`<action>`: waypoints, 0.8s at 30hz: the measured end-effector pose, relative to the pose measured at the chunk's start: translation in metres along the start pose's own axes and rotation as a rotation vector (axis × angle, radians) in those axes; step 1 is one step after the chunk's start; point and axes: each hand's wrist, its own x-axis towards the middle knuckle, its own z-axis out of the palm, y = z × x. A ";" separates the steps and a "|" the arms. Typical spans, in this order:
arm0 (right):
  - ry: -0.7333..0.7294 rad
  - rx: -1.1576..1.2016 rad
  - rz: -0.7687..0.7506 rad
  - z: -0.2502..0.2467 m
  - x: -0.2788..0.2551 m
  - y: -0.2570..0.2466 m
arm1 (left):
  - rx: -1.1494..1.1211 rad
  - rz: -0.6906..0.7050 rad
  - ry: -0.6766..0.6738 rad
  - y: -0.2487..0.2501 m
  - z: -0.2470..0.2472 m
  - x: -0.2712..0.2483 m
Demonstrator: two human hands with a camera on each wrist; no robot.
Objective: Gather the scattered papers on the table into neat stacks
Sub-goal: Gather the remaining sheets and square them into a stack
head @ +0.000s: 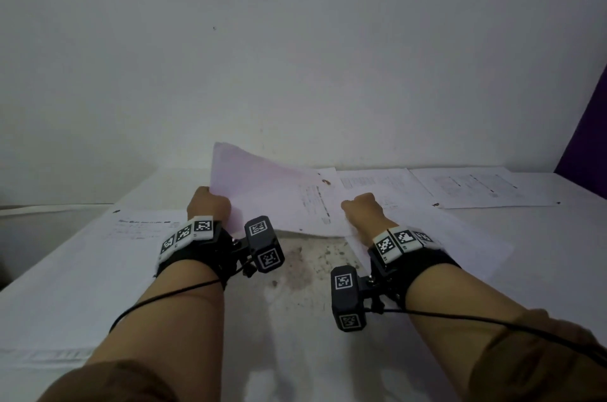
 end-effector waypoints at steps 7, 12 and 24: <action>-0.183 0.301 -0.040 0.000 -0.024 -0.021 | -0.379 -0.028 0.013 0.012 0.004 -0.002; -0.469 0.556 -0.041 0.001 -0.041 -0.037 | -0.499 -0.023 -0.078 0.036 0.009 -0.022; -0.152 0.689 -0.167 -0.042 -0.033 -0.033 | -0.592 -0.056 -0.258 0.048 0.036 -0.049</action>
